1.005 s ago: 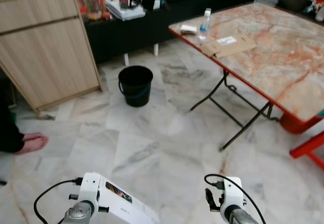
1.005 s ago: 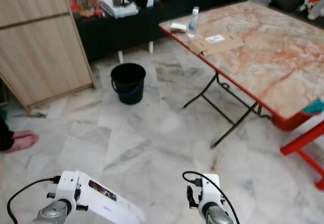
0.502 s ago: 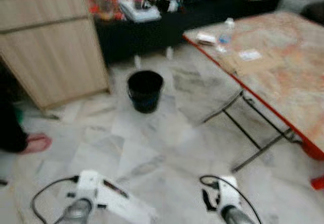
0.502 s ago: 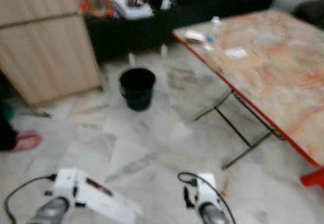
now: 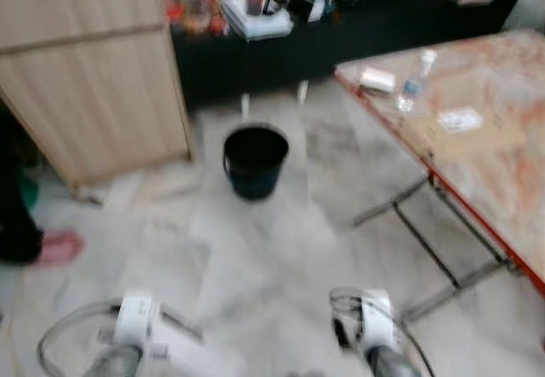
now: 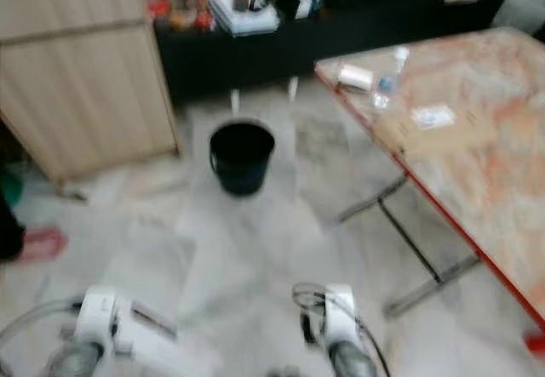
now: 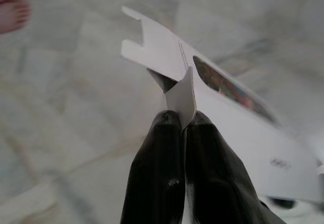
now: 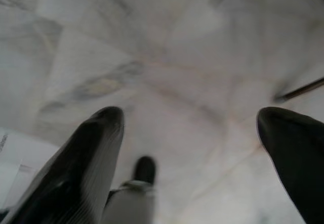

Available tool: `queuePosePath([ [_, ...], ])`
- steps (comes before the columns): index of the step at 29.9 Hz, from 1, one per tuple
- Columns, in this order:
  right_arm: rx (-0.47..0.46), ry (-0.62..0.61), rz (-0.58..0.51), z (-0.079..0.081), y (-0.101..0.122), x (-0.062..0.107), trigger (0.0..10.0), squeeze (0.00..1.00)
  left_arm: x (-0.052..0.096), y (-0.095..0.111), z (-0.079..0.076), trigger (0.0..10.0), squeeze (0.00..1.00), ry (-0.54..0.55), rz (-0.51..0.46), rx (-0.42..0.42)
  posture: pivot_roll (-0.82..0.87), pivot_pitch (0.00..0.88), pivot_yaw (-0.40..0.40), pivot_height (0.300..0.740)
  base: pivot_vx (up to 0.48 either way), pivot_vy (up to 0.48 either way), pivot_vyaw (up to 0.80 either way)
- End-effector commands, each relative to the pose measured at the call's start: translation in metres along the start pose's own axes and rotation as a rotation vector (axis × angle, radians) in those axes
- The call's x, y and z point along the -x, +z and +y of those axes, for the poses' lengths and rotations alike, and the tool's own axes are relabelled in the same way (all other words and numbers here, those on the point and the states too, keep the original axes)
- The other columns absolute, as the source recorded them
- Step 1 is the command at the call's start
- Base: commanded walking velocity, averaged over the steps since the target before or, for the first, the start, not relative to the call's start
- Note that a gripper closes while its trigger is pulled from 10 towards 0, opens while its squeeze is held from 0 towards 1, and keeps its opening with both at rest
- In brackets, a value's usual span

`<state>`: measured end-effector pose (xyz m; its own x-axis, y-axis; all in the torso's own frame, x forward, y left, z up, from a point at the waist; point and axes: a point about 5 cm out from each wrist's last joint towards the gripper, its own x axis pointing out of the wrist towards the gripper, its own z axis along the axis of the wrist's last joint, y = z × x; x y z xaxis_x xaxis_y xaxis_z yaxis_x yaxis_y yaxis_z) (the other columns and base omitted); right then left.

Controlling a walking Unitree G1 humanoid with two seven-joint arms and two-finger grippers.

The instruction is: Picking trash to rubbish bin

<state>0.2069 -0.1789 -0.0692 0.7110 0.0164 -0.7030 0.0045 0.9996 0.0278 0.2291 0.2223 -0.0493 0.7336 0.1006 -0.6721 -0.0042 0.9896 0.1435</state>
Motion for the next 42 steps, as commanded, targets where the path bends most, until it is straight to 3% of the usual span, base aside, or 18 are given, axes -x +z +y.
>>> queuePosePath([
  [1,-0.003,0.017,-0.015,0.0074,0.0043,-0.0018,10.0,0.0,0.0024,-0.0057,0.0108,10.0,0.0,0.027,0.018,-0.008,0.17,0.156,-0.087,0.74,0.48,0.0,0.78],
  [32,-0.038,0.019,-0.023,0.0091,0.0045,-0.0019,10.0,0.0,0.0014,-0.001,0.0108,10.0,0.0,0.017,0.002,-0.01,0.17,0.127,-0.079,0.74,0.48,0.0,0.1],
  [42,-0.007,0.033,-0.023,0.0113,0.0045,-0.002,10.0,0.0,0.0016,-0.0022,0.0102,10.0,0.0,0.014,0.006,-0.011,0.17,0.115,-0.078,0.74,0.48,0.0,0.09],
])
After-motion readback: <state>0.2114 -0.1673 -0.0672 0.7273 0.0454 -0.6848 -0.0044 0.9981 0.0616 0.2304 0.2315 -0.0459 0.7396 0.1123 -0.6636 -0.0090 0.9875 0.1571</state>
